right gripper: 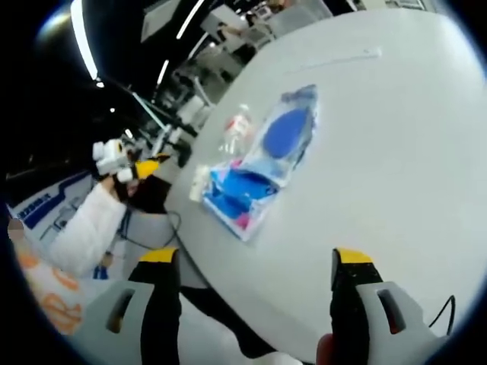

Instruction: Arrange the tabletop items into an orderly group along one side of the table until the central work area is clear of visible clutter.

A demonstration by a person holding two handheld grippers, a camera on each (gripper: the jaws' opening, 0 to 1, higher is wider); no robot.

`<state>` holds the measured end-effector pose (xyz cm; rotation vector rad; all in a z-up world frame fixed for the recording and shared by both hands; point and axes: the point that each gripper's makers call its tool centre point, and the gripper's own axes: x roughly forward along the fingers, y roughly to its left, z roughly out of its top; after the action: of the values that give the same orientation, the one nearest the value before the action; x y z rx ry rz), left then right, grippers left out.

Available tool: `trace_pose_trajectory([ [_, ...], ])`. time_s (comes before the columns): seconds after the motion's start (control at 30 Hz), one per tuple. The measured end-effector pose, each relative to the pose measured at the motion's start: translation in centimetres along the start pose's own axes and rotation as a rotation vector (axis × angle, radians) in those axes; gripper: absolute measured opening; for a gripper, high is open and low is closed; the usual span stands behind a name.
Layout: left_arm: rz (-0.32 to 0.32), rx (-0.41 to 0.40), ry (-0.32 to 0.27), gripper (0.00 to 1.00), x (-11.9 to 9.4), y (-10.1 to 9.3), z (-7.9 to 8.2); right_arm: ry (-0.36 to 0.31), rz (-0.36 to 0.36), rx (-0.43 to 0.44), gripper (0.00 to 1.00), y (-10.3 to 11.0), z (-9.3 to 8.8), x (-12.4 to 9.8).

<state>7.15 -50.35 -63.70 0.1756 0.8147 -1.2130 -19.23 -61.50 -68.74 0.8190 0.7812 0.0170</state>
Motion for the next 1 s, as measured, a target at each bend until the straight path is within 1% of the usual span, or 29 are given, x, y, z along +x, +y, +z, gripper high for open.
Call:
trace_pose_trajectory([
  [0.03, 0.004, -0.011, 0.001, 0.97, 0.2, 0.1, 0.1, -0.003, -0.003, 0.004, 0.8, -0.1, 0.0, -0.1],
  [0.1, 0.014, 0.0, 0.012, 0.95, 0.7, 0.2, 0.3, -0.007, -0.009, 0.011, 0.8, -0.4, 0.1, -0.3],
  [0.2, 0.018, 0.011, 0.011, 0.95, 1.2, 0.0, 0.6, -0.012, -0.015, 0.019, 0.8, -0.6, 0.2, -0.4],
  [0.27, 0.01, -0.016, -0.01, 0.95, 1.8, -0.1, 1.3, -0.016, -0.019, 0.026, 0.8, -0.8, 0.3, -0.5],
  [0.3, 0.0, -0.044, -0.028, 0.94, 2.1, -0.3, 1.7, -0.018, -0.022, 0.029, 0.8, -0.9, 0.3, -0.6],
  [0.33, -0.003, -0.057, -0.032, 0.94, 2.4, -0.3, 1.8, -0.019, -0.024, 0.031, 0.8, -1.0, 0.3, -0.6],
  [0.57, -0.014, -0.085, -0.027, 0.93, 4.6, -0.5, 2.6, -0.008, -0.03, 0.043, 0.79, -1.2, 0.0, -0.5],
  [0.77, -0.021, -0.115, -0.021, 0.91, 6.1, 0.0, 3.1, 0.001, -0.028, 0.048, 0.78, -1.3, 0.1, -0.3],
  [0.87, -0.008, -0.136, -0.034, 0.91, 6.7, 0.4, 3.5, 0.005, -0.027, 0.055, 0.77, -1.4, 0.2, -0.2],
  [1.0, 0.015, -0.189, -0.047, 0.89, 7.5, 1.4, 4.1, 0.009, -0.03, 0.069, 0.77, -1.8, 0.1, 0.0],
])
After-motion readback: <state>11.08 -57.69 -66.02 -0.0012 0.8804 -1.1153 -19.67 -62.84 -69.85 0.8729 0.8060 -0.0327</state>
